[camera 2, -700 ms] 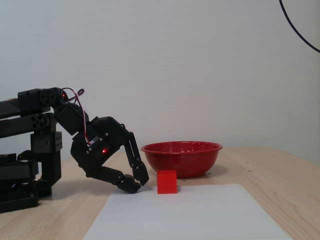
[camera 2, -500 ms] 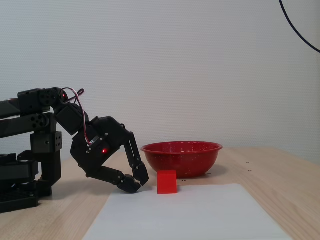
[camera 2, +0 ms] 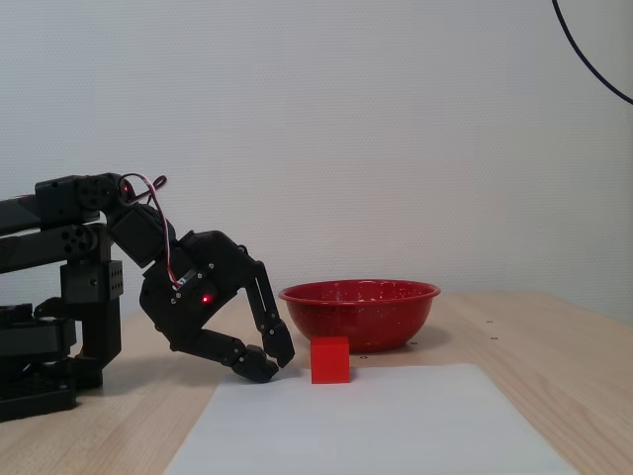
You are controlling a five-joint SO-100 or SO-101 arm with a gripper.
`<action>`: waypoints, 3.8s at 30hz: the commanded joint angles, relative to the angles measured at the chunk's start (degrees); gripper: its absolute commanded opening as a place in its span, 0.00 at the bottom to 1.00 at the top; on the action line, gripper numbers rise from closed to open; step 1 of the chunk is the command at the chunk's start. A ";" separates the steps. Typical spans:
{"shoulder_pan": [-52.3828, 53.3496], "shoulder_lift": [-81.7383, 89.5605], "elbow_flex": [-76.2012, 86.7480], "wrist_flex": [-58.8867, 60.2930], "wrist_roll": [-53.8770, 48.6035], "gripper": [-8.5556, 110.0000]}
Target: Grasp the red cube and put it in the red bowl.
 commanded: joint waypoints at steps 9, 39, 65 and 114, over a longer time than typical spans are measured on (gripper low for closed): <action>-0.18 -0.35 0.26 0.00 1.85 0.07; -4.66 -23.91 -30.50 13.80 8.44 0.07; -2.37 -52.21 -65.83 24.08 2.37 0.14; 0.18 -94.22 -101.16 34.19 -3.34 0.54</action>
